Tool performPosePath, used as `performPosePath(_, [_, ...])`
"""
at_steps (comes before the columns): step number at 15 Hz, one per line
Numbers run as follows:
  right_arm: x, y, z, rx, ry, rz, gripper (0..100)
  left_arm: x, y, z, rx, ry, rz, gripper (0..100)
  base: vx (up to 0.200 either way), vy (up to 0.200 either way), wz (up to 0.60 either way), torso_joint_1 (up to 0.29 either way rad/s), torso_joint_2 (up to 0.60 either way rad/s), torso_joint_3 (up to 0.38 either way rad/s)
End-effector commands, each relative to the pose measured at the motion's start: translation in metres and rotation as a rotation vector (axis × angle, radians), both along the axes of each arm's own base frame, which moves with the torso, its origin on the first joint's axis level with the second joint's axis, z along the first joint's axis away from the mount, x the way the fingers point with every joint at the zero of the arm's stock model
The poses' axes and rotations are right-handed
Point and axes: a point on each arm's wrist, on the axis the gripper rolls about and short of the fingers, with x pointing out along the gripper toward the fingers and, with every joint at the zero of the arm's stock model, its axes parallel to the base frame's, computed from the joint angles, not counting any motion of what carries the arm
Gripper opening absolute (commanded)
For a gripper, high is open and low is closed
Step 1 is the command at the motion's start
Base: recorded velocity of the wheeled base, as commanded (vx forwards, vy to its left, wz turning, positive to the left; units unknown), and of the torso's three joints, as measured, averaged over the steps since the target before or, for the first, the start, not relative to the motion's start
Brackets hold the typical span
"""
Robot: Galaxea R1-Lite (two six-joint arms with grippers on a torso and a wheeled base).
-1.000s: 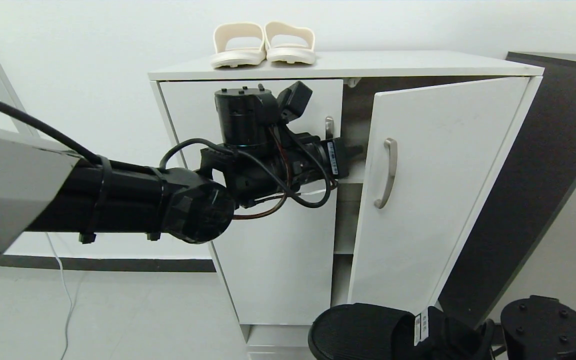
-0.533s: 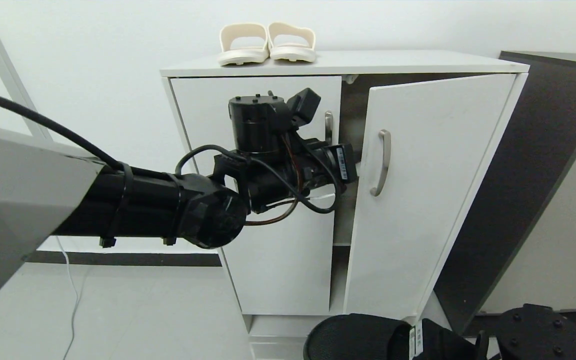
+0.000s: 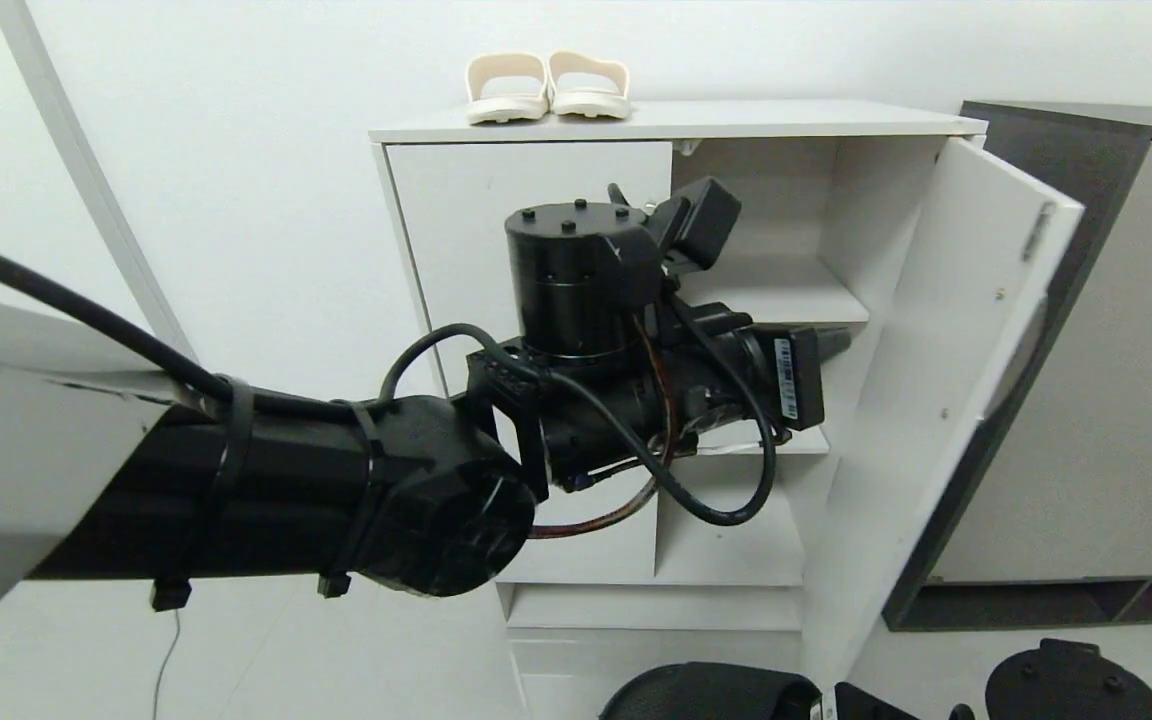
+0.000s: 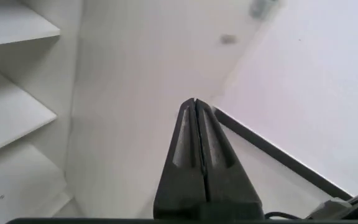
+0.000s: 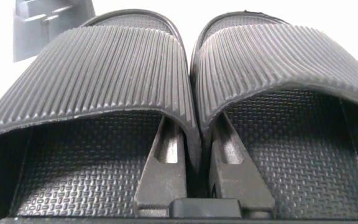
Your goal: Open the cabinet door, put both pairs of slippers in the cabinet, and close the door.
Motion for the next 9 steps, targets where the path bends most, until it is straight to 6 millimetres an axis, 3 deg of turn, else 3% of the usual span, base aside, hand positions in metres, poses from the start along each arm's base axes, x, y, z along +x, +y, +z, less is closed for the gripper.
performPosePath(1, [0.000,0.000,0.000,-0.001,0.002,0.001,0,0.002,0.010,0.007,-0.013,-0.011,0.023,0,0.000,0.000,0.00,0.000,0.00,0.000])
performPosePath(3, [0.003,0.002,0.002,0.011,-0.008,-0.015,0,0.007,0.025,0.014,-0.020,-0.021,0.057,0,0.000,0.000,0.00,0.000,0.00,0.000])
performPosePath(6, [0.027,0.013,0.009,0.007,-0.078,-0.281,0,-0.001,0.076,0.038,-0.051,-0.057,0.161,0,0.000,0.000,0.00,0.000,0.00,0.000])
performPosePath(9, [0.060,0.033,0.020,0.042,-0.151,-0.603,0,-0.045,0.144,0.051,-0.040,-0.096,0.359,0,0.000,0.000,0.00,0.000,0.00,0.000])
